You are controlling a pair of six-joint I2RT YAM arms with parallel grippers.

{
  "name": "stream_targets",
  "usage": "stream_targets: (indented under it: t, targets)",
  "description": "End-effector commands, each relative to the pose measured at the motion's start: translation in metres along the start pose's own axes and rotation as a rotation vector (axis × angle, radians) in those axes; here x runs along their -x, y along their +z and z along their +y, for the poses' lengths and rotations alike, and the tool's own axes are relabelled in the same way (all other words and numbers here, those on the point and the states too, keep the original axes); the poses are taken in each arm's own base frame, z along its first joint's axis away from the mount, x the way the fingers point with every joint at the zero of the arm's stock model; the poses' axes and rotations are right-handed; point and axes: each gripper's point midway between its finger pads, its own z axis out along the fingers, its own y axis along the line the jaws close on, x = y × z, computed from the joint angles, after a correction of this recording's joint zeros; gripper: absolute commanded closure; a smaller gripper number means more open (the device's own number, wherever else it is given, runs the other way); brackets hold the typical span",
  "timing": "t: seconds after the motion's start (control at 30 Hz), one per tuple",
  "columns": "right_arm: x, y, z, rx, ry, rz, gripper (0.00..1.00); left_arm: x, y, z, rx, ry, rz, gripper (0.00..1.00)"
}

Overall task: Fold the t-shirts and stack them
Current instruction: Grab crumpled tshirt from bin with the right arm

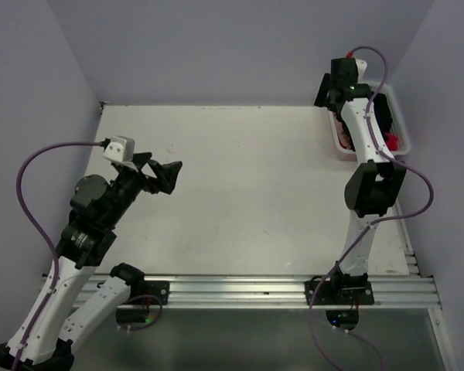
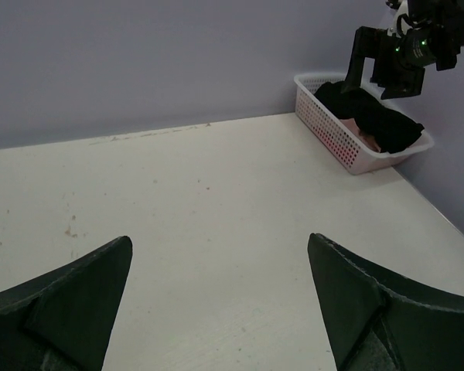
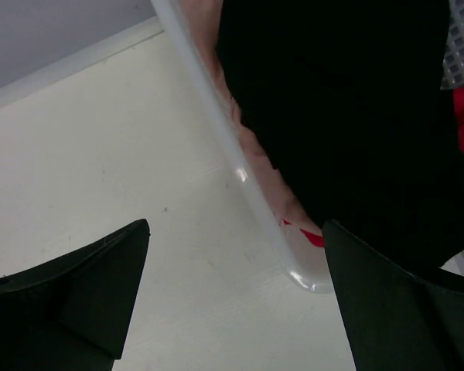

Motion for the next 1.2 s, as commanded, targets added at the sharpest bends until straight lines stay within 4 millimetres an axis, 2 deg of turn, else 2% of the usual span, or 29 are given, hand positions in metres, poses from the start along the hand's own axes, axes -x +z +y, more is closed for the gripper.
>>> stream_targets:
  t: [0.0,0.13,0.27,0.3,0.37,0.57,0.77,0.87,0.93,1.0,1.03,1.07,1.1,1.13,1.17]
  targets:
    - [0.023,-0.003,-0.025,-0.107,0.045,-0.017,0.01,-0.006,-0.014,0.006,0.029,0.006,-0.005,0.00]
    - [0.015,0.016,-0.034,-0.156,0.057,-0.008,0.01,-0.012,-0.022,0.008,0.036,0.001,-0.002,0.00]
    - [0.006,0.027,-0.057,-0.252,0.107,0.010,0.01,-0.016,-0.028,0.009,0.037,0.001,0.003,0.00]
    - [0.004,0.031,-0.073,-0.287,0.147,0.023,0.01,-0.016,-0.029,0.009,0.036,0.003,0.000,0.00]
    - [-0.001,0.034,-0.087,-0.324,0.181,0.037,0.01,-0.021,-0.030,0.010,0.038,0.004,0.006,0.00]
    - [-0.017,0.050,-0.111,-0.383,0.242,0.081,0.02,-0.022,-0.032,0.015,0.066,0.014,0.007,0.00]
    - [-0.032,0.076,-0.117,-0.336,0.231,0.154,0.04,-0.021,-0.038,0.018,0.080,0.011,-0.001,0.00]
    - [-0.039,0.086,-0.109,-0.268,0.216,0.191,0.07,-0.020,-0.039,0.017,0.081,0.001,-0.006,0.00]
    - [-0.044,0.088,-0.108,-0.254,0.216,0.206,0.16,-0.019,-0.039,0.016,0.075,-0.005,-0.010,0.00]
    - [-0.044,0.089,-0.106,-0.225,0.226,0.211,0.43,-0.018,-0.038,0.015,0.072,-0.008,-0.009,0.00]
    - [-0.044,0.089,-0.106,-0.220,0.232,0.212,0.62,-0.019,-0.038,0.015,0.070,-0.009,-0.006,0.00]
    - [-0.044,0.089,-0.105,-0.206,0.234,0.215,1.00,-0.018,-0.038,0.014,0.068,-0.011,-0.008,0.00]
    - [-0.038,0.084,-0.105,-0.196,0.240,0.201,1.00,-0.017,-0.038,0.014,0.066,-0.011,-0.008,0.00]
    - [-0.041,0.082,-0.104,-0.187,0.235,0.206,1.00,-0.017,-0.038,0.013,0.063,-0.014,-0.007,0.00]
    - [-0.032,0.082,-0.102,-0.167,0.241,0.170,1.00,-0.017,-0.039,0.013,0.061,-0.014,-0.010,0.00]
